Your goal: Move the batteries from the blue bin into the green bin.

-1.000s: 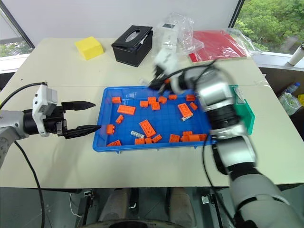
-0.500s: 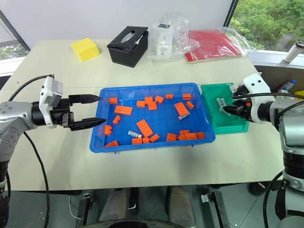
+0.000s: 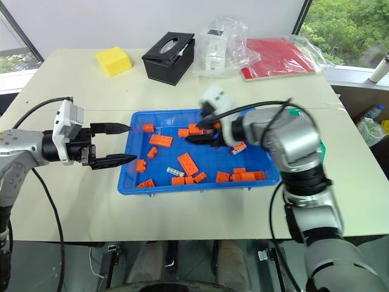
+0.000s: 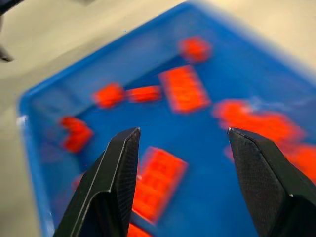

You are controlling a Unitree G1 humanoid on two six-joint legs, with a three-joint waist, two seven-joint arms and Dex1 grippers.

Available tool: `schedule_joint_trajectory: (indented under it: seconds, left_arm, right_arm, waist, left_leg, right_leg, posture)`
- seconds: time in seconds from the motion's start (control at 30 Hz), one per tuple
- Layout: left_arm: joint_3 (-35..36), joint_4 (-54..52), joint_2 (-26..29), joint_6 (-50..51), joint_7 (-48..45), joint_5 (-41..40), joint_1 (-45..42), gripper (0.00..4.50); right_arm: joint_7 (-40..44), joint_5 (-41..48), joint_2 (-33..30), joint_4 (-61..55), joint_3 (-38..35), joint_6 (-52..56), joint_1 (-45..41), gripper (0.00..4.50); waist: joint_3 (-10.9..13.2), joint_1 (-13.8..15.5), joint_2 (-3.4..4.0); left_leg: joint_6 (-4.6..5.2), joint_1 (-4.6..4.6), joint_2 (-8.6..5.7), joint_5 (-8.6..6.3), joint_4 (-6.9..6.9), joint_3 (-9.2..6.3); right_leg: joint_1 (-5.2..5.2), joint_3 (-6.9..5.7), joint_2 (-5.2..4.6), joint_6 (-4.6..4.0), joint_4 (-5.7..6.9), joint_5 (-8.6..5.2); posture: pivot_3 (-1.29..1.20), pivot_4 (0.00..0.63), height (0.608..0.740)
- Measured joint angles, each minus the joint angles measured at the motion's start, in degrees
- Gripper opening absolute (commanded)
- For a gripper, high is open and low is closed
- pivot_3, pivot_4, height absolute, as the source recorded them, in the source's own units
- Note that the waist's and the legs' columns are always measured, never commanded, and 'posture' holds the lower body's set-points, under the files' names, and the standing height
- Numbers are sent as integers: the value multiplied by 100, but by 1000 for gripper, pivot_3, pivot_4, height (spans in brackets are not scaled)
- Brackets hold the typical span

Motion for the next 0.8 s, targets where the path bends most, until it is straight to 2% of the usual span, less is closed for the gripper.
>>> schedule_joint_trajectory:
  seconds: [0.1,0.23,0.63,0.73,0.8]
  left_arm:
    - [36,-197,123,8,-106,-16,205,4500]
    - [38,-419,197,18,-244,-131,306,4500]
    - [37,-610,253,119,-329,-255,256,4500]
    - [36,-608,253,121,-329,-256,162,4500]
    - [32,-600,252,123,-331,-257,103,4500]
  right_arm:
    - [-200,-3,354,214,507,18,-1,2889]
    - [-280,-20,477,508,1004,-92,-1,2889]
    - [-188,-360,454,1312,1763,-887,-18,2889]
    - [-141,-538,454,1495,1895,-1192,-34,2178]
    - [-76,-678,422,1574,1981,-1417,-35,1202]
  waist:
    - [-2,-3,-3]
    - [-2,-10,-4]
    - [-2,-79,-4]
    - [-3,-65,-5]
    - [-3,-69,-5]
  left_leg:
    - [1,2,0,-1,4,2]
    - [1,9,2,-1,2,0]
    - [1,14,3,-1,-6,2]
    - [1,15,3,-1,-5,1]
    - [1,17,3,-1,-5,1]
  right_leg:
    - [5,1,-2,-2,-6,-1]
    - [7,-1,1,-2,-3,-1]
    - [5,0,8,1,0,0]
    - [7,-1,7,0,0,0]
    - [8,-1,7,0,0,0]
  posture:
    - [0,150,736]
    - [0,150,736]
    - [0,150,736]
    - [0,150,736]
    - [0,150,736]
